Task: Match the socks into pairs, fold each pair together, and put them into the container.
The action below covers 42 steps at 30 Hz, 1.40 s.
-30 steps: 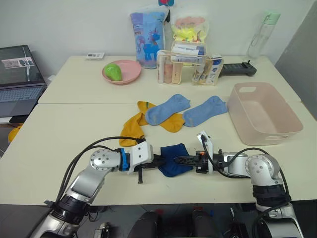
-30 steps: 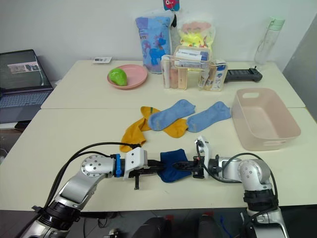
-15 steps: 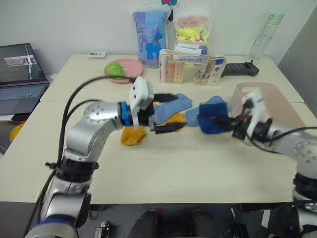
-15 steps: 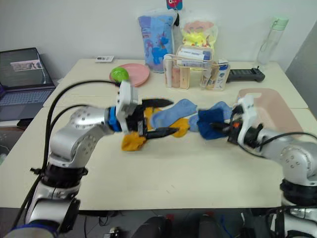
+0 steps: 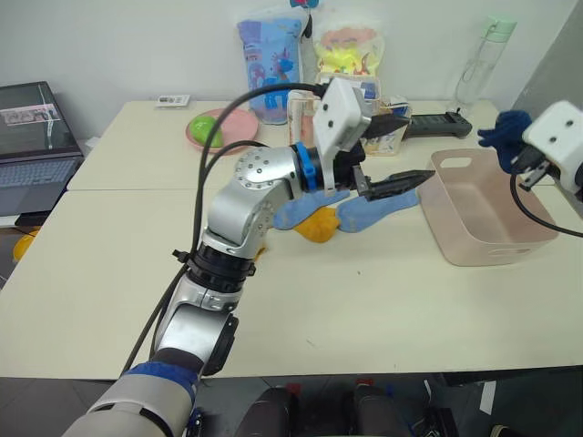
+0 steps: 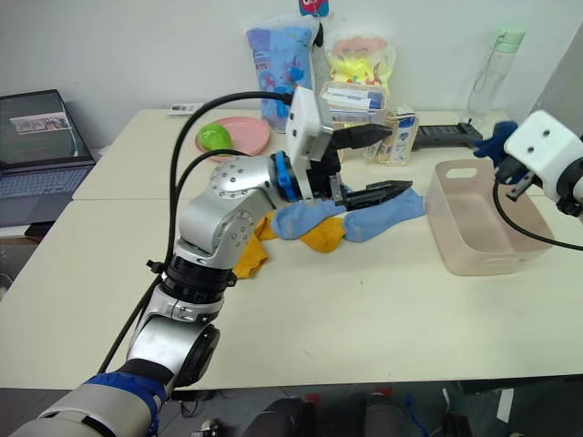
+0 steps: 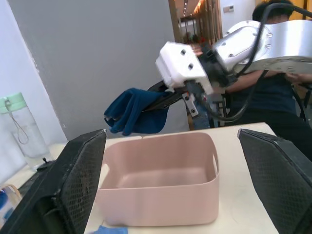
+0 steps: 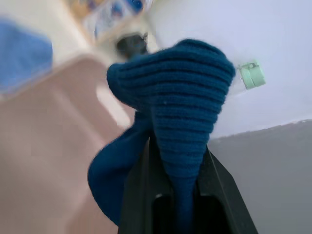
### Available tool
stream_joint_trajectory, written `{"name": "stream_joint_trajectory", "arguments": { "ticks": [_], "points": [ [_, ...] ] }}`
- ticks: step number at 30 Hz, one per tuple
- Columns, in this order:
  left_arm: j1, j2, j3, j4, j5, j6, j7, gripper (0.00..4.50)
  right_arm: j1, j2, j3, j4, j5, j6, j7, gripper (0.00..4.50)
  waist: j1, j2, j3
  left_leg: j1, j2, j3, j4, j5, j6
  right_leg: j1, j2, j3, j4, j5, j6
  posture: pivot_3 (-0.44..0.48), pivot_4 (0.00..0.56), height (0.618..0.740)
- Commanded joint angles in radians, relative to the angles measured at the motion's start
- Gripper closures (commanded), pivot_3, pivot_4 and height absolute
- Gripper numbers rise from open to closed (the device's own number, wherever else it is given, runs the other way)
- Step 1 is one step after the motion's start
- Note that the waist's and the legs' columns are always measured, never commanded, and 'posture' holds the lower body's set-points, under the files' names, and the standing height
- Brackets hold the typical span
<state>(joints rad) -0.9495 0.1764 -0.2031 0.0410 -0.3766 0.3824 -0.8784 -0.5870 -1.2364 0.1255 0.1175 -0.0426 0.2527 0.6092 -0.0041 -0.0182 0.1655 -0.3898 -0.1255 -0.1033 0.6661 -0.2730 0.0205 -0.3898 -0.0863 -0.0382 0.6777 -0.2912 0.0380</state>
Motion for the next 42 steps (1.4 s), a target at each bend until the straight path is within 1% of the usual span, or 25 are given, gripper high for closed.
{"name": "stream_joint_trajectory", "arguments": {
  "ticks": [1,3,6,11,15,19,20,23,25,27,28,31,34,36,38,41,42],
  "points": [
    [0.029,-0.003,-0.015,-0.073,-0.001,0.006,0.002,0.02,-0.060,-0.010,0.081,0.158,-0.159,-0.224,0.064,4.50,-0.001,0.000,0.000,0.000,0.000,0.000,0.000,0.000,0.000,0.000,0.000,0.000,0.000,0.000,0.000,0.000,0.150,0.740],
    [0.056,-0.001,-0.026,-0.095,0.001,0.015,0.002,0.02,-0.098,0.008,0.120,0.233,-0.208,-0.276,0.111,4.50,-0.002,0.002,0.000,0.000,0.000,0.001,0.000,0.000,0.000,-0.001,0.000,0.001,0.001,0.000,0.000,0.000,0.150,0.740],
    [0.076,-0.010,-0.034,-0.119,0.001,0.025,0.013,0.02,-0.149,0.041,0.160,0.330,-0.283,-0.362,0.127,4.50,-0.001,0.003,0.001,0.000,0.000,0.001,0.000,0.000,-0.001,-0.001,0.000,0.001,0.001,0.000,0.000,0.000,0.150,0.740],
    [0.104,-0.027,-0.039,-0.161,-0.002,0.055,0.049,0.02,-0.219,0.136,0.192,0.473,-0.334,-0.431,0.172,4.50,0.002,0.003,0.001,0.000,0.000,0.000,0.000,0.001,-0.001,0.000,0.000,0.001,0.001,0.000,0.000,0.000,0.150,0.740],
    [0.121,-0.010,-0.055,-0.180,0.014,0.064,0.047,0.02,-0.251,0.182,0.203,0.572,-0.357,-0.461,0.213,4.50,0.004,0.003,0.001,0.000,0.000,0.000,0.000,0.001,-0.001,-0.001,0.000,0.001,0.000,0.000,0.000,0.000,0.150,0.740],
    [0.114,-0.012,-0.052,-0.174,0.024,0.062,0.061,0.00,-0.279,0.202,0.205,0.641,-0.366,-0.478,0.253,3.23,0.004,0.003,0.001,0.000,0.000,0.000,0.001,0.001,-0.001,0.000,0.000,0.001,0.001,0.000,0.000,0.000,0.150,0.740],
    [0.110,-0.014,-0.049,-0.176,0.021,0.066,0.062,0.00,-0.292,0.201,0.203,0.645,-0.365,-0.481,0.272,2.81,0.004,0.003,0.001,0.000,0.000,0.000,0.001,0.001,-0.001,0.000,0.000,0.001,0.001,0.000,0.000,0.000,0.150,0.740],
    [0.104,-0.019,-0.045,-0.173,0.017,0.069,0.066,0.00,-0.321,0.200,0.191,0.649,-0.356,-0.483,0.322,1.74,0.004,0.003,0.001,0.000,0.000,0.000,0.001,0.001,-0.001,0.000,0.000,0.001,0.001,0.000,0.000,0.000,0.150,0.740],
    [0.103,-0.024,-0.043,-0.168,0.017,0.065,0.069,0.00,-0.329,0.191,0.177,0.632,-0.331,-0.466,0.390,1.02,0.004,0.003,0.001,0.000,0.000,0.000,0.001,0.001,-0.001,0.000,0.000,0.001,0.001,0.000,0.000,0.000,0.150,0.740],
    [0.100,-0.032,-0.041,-0.171,0.012,0.066,0.070,0.00,-0.340,0.168,0.155,0.573,-0.287,-0.417,0.511,0.29,0.004,0.003,0.001,0.000,0.000,0.000,0.001,0.001,-0.001,0.000,0.000,0.001,0.001,0.000,0.000,0.000,0.150,0.740],
    [0.099,-0.035,-0.040,-0.172,0.010,0.066,0.070,0.00,-0.344,0.160,0.150,0.554,-0.277,-0.403,0.546,0.03,0.004,0.003,0.001,0.000,0.000,0.000,0.001,0.001,-0.001,0.000,0.000,0.001,0.000,0.000,0.000,0.000,0.150,0.740],
    [0.097,-0.034,-0.039,-0.170,0.011,0.065,0.068,0.00,-0.351,0.140,0.132,0.493,-0.239,-0.332,0.654,0.03,0.005,0.003,0.001,0.000,0.000,0.000,0.001,0.001,-0.001,0.000,0.000,0.001,0.001,0.000,0.000,0.000,0.150,0.740],
    [0.097,-0.031,-0.036,-0.164,0.013,0.061,0.066,0.00,-0.361,0.123,0.118,0.440,-0.215,-0.268,0.733,0.03,0.005,0.003,0.001,0.000,0.000,0.000,0.001,0.001,-0.001,0.000,0.000,0.001,0.001,0.000,0.000,0.000,0.150,0.740],
    [0.103,-0.028,-0.035,-0.159,0.015,0.052,0.063,0.00,-0.439,0.128,0.112,0.451,-0.239,-0.261,0.717,0.03,0.004,0.004,0.001,0.000,0.000,0.000,0.001,0.001,-0.001,0.000,0.000,0.001,0.001,0.000,0.000,0.000,0.150,0.740],
    [0.105,-0.028,-0.036,-0.156,0.016,0.048,0.062,0.00,-0.484,0.138,0.116,0.476,-0.264,-0.273,0.685,0.03,0.003,0.005,0.001,0.000,0.000,0.000,0.001,0.001,-0.001,-0.001,0.000,0.001,0.001,0.000,0.000,0.000,0.150,0.740],
    [0.103,-0.032,-0.039,-0.152,0.021,0.043,0.065,0.00,-0.472,0.168,0.125,0.527,-0.275,-0.321,0.623,0.66,0.005,0.004,0.001,0.000,0.000,-0.001,0.000,0.001,-0.001,-0.001,0.000,0.000,0.000,0.000,-0.001,0.000,0.150,0.740],
    [0.102,-0.032,-0.040,-0.152,0.023,0.043,0.066,0.00,-0.462,0.172,0.134,0.544,-0.288,-0.346,0.601,1.03,0.006,0.004,0.001,0.000,0.000,-0.001,0.000,0.001,-0.001,0.000,0.000,0.000,0.000,0.000,-0.001,0.000,0.150,0.740]
  ]
}}
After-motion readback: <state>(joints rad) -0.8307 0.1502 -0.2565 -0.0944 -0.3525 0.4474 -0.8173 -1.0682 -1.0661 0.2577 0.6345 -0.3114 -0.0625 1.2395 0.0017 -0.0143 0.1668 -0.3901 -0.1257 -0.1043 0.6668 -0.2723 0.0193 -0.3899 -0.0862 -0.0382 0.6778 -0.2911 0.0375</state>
